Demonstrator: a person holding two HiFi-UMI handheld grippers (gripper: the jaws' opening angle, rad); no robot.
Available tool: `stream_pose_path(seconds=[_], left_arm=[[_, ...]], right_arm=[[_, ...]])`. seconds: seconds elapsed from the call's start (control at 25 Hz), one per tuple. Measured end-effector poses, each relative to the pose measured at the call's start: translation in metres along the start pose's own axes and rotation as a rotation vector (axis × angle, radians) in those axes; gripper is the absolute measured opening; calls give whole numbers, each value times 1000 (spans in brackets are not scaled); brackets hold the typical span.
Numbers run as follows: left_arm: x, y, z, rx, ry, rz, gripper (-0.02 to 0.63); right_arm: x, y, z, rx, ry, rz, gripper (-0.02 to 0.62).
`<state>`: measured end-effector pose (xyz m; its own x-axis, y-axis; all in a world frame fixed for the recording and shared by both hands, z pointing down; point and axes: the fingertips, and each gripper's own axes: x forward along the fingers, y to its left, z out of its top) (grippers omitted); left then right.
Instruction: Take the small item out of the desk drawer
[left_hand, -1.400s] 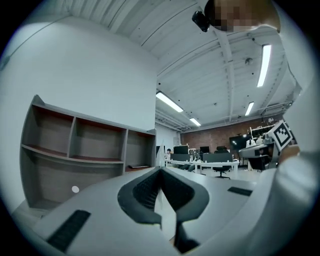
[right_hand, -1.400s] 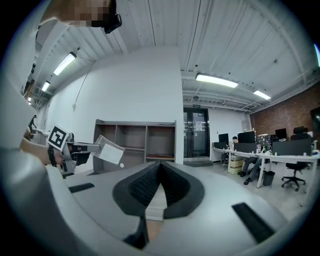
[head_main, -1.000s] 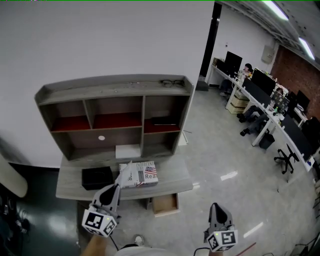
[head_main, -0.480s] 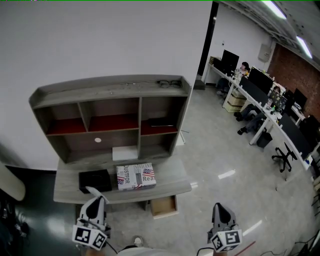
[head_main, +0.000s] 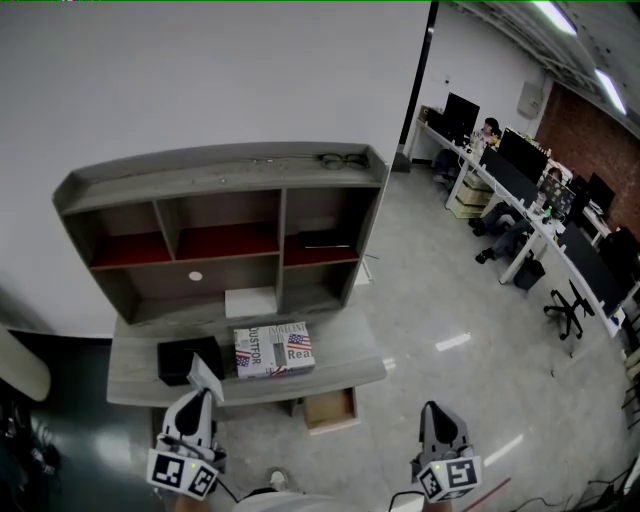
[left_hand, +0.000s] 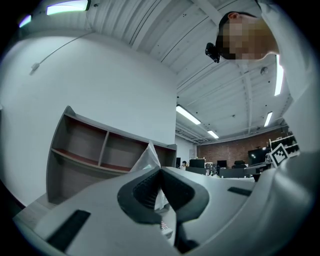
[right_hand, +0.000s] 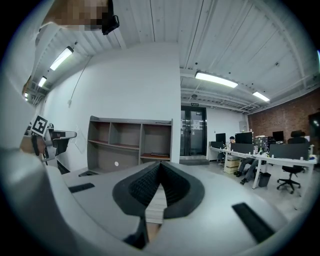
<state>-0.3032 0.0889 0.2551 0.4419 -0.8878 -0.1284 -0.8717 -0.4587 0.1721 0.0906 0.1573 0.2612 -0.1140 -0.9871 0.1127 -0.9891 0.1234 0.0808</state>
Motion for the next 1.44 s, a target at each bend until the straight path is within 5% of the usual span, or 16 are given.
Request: stream_pose_path(seconds=[1.44], left_arm=[[-3, 11, -26, -39, 48, -53, 18]], right_arm=[[-4, 33, -15, 12, 21, -19, 21]])
